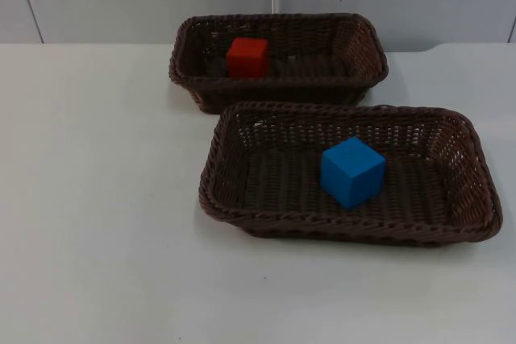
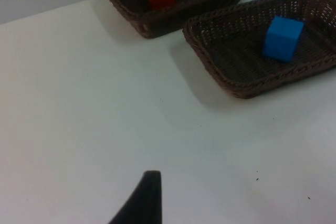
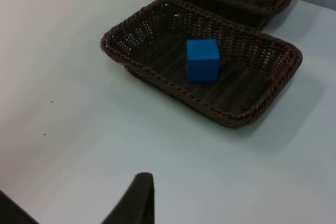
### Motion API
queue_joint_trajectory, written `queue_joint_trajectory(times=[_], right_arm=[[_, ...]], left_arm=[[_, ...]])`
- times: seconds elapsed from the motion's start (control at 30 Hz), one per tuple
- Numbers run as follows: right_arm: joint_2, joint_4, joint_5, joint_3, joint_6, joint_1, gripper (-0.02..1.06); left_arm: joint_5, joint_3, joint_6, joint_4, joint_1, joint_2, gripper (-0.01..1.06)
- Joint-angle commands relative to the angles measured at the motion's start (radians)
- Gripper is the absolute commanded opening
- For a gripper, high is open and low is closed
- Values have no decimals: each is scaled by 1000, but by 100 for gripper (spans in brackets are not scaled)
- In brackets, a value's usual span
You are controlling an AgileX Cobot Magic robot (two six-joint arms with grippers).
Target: Pick up one cube with the left hand and place it into the upper basket. Pick up one cube with the right hand and place it into the lower basket.
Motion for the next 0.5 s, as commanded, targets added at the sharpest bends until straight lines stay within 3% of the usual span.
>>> queue_joint_trajectory(times=[0.0, 0.47], right_arm=[[-5, 0, -4, 5, 1, -2, 105], [-5, 7, -4, 5, 1, -4, 105]], left_arm=[[6, 3, -6, 1, 1, -4, 105], [6, 3, -6, 3, 1, -4, 105]])
